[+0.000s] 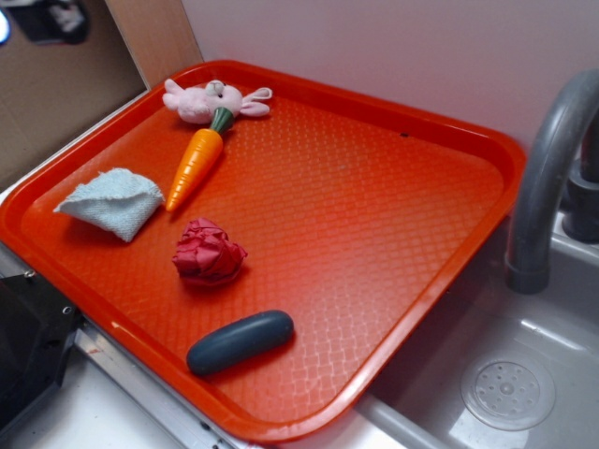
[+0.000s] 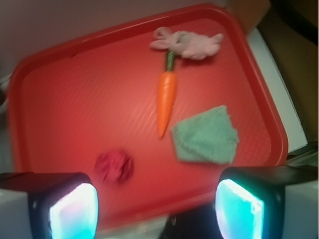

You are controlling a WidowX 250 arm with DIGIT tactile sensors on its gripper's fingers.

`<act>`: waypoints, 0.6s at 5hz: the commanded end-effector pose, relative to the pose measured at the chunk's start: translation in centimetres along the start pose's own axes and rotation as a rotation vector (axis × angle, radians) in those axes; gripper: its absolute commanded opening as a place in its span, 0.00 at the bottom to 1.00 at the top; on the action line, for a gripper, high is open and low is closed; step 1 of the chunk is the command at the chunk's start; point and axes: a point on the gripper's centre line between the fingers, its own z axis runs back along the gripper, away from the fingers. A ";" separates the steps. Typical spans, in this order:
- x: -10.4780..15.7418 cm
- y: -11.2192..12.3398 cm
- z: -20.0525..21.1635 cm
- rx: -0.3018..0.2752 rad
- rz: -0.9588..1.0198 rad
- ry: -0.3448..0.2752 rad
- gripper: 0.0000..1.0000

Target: Grab the carrot.

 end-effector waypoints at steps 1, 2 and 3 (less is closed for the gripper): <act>4.6 1.3 -3.8 0.016 0.062 -0.086 1.00; 4.8 0.9 -6.5 0.035 0.046 -0.070 1.00; 5.2 0.7 -8.9 0.061 0.052 -0.055 1.00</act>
